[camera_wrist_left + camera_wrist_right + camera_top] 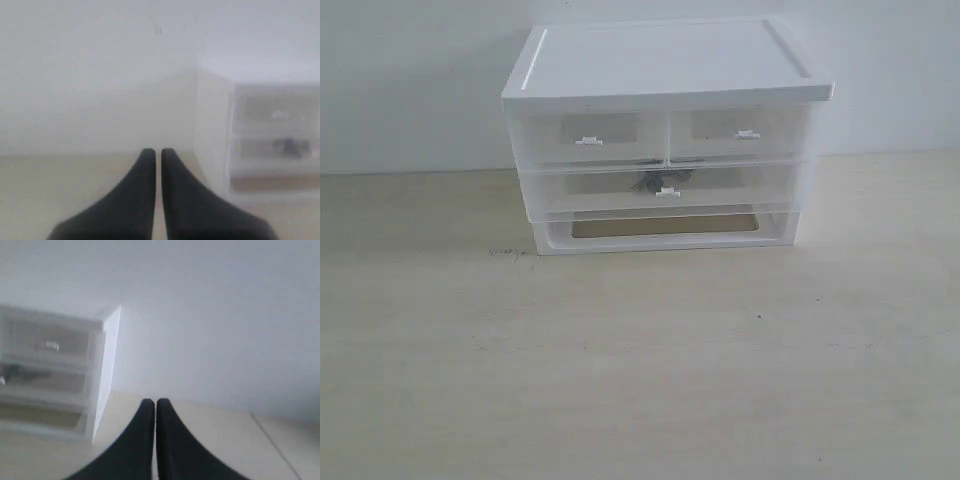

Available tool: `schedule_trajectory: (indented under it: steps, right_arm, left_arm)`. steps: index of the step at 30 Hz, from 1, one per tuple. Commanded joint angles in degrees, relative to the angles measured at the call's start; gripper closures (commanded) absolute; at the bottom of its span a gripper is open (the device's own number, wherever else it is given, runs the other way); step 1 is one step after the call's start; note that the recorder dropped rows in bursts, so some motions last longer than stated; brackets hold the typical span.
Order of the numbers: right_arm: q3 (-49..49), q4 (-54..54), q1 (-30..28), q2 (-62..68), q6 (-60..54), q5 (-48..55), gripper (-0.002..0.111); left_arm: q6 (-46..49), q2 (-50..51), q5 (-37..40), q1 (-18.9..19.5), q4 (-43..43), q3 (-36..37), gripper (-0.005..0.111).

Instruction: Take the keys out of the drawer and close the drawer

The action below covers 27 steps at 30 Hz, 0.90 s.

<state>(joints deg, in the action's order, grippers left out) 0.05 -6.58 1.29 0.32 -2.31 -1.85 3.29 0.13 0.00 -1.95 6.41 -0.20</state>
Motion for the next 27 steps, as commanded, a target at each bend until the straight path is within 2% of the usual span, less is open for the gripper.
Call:
schedule_trajectory:
  steps: [1, 3, 5, 8, 11, 15, 18, 20, 23, 26, 27]
  right_arm:
    - [-0.05, -0.16, -0.10, -0.32, 0.77, -14.69, 0.108]
    - [-0.05, 0.00, -0.10, -0.32, 1.58, -20.44, 0.108]
    - [-0.05, 0.00, -0.10, -0.32, 8.21, -27.13, 0.108]
    - [-0.05, -0.11, -0.10, -0.32, 19.71, -35.42, 0.108]
    - [-0.05, -0.63, -0.10, -0.32, 20.90, -43.28, 0.108]
    - [-5.57, -0.80, -0.10, -0.04, 21.92, -42.04, 0.108]
    - [-11.22, -3.69, -0.10, 4.06, 24.01, -36.37, 0.108]
    - [-14.25, -8.48, -0.10, 8.10, 26.42, -34.68, 0.108]
    - [-18.30, -15.19, -0.10, 16.73, 33.66, -34.80, 0.108]
    - [-21.48, -20.44, -0.10, 26.69, 37.76, -34.80, 0.108]
    - [-22.82, -22.77, -0.10, 33.09, 38.71, -35.28, 0.108]
  left_arm:
    - [-12.36, -0.13, -12.66, 0.20, 5.62, 0.20, 0.102]
    - [-17.40, -0.13, -15.51, 0.20, 5.62, 0.20, 0.102]
    - [-20.71, -0.13, -21.47, 0.20, 3.94, 0.20, 0.102]
    - [-21.82, -0.13, -28.37, 0.20, -2.87, 0.20, 0.102]
    - [-25.27, -0.13, -30.51, 0.20, -9.08, -2.25, 0.102]
    - [-30.71, 3.23, -31.68, 0.20, -14.32, -7.31, 0.102]
    - [-34.80, 8.76, -35.59, 0.20, -19.21, -10.52, 0.102]
    - [-39.09, 13.40, -40.60, 0.20, -25.37, -12.13, 0.102]
    - [-39.99, 21.12, -49.94, 0.20, -34.53, -13.78, 0.102]
    - [-39.99, 29.91, -55.16, 0.20, -39.35, -15.38, 0.102]
    - [-39.99, 36.64, -55.82, 0.20, -42.60, -16.85, 0.102]
